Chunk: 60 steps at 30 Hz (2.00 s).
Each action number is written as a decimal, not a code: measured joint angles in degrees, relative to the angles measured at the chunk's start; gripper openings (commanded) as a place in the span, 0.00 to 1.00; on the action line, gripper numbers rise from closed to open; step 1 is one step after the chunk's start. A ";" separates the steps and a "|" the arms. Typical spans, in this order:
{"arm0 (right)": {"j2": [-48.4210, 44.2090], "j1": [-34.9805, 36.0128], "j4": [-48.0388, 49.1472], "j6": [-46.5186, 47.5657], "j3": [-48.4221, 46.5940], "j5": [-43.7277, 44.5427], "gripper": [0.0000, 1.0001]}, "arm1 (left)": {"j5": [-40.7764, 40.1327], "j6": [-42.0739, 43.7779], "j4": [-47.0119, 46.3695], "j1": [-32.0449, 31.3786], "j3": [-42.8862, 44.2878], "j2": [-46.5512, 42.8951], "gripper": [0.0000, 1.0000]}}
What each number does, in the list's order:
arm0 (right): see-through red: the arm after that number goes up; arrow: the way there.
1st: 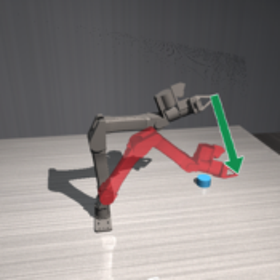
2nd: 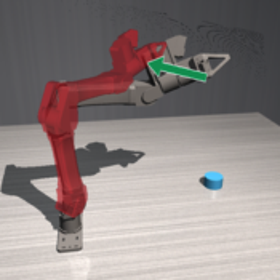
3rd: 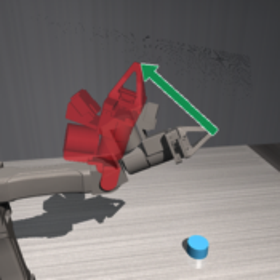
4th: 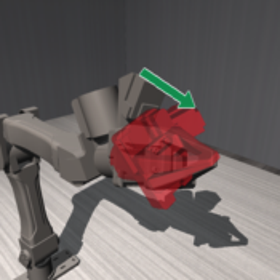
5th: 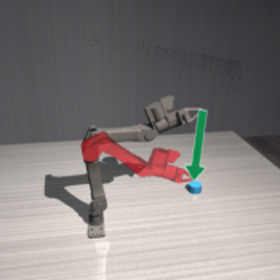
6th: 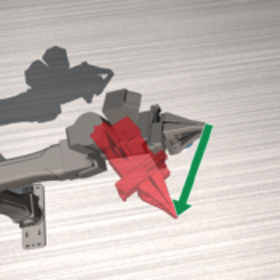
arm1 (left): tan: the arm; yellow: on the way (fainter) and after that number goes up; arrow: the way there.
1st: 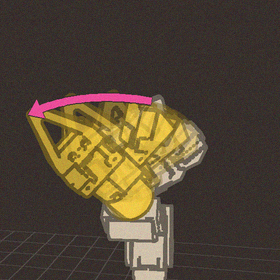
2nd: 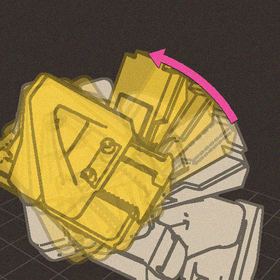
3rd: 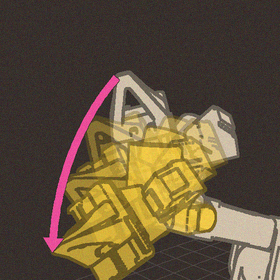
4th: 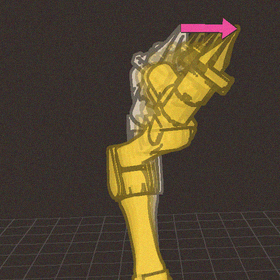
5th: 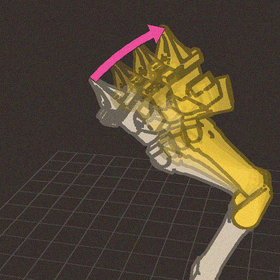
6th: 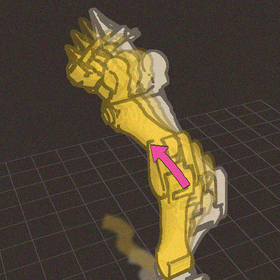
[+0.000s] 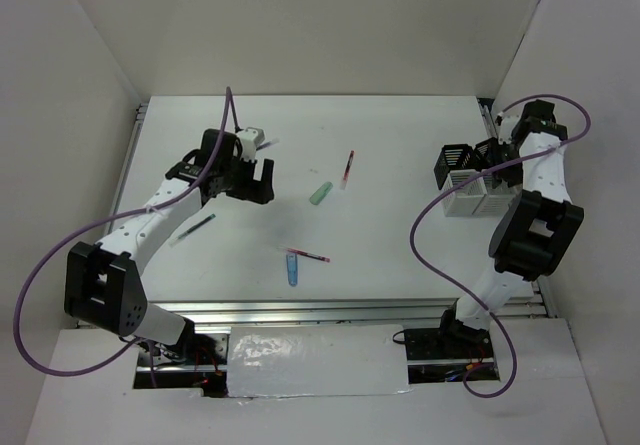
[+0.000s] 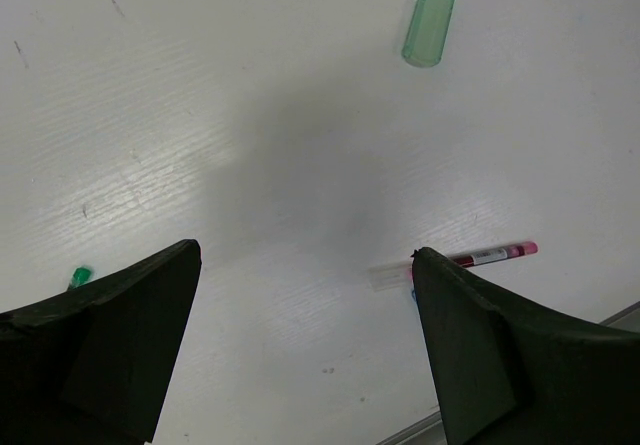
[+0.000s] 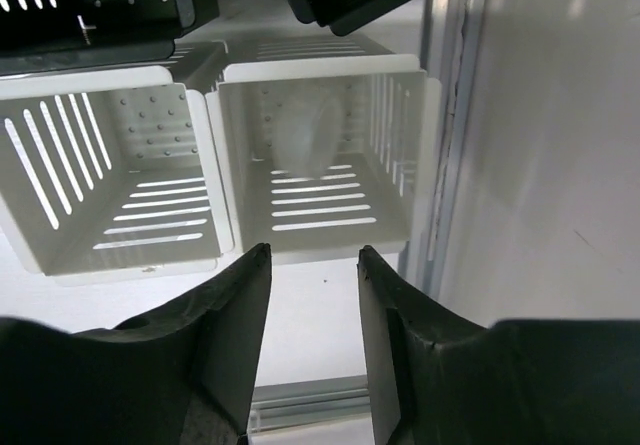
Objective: Sort the stationery into containers
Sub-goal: Place the stationery in the storage box, then pick up the stationery from the center of the board.
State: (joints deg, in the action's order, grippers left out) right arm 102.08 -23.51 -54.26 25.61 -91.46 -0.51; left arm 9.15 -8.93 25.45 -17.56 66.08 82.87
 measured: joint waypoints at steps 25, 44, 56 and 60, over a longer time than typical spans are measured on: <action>-11.93 17.57 -1.86 -9.81 2.82 -18.69 0.45 | 1.49 13.27 -2.69 -10.05 -1.55 9.81 0.71; -12.07 18.16 -0.55 -20.94 5.75 -24.44 0.46 | -3.69 9.99 -5.29 -14.78 33.70 44.81 0.69; -12.41 17.68 3.65 -27.23 7.74 -30.14 0.46 | -4.20 10.16 -4.90 -14.73 32.28 45.20 0.32; -12.55 19.06 7.72 -31.19 10.64 -31.58 0.47 | -1.66 10.16 -5.75 -14.69 24.52 40.00 0.27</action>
State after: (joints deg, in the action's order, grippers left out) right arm 89.54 -4.45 -46.54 -5.58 -80.82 -32.10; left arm 7.49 1.23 19.70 -32.25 90.61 122.87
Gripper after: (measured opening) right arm 0.459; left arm 0.399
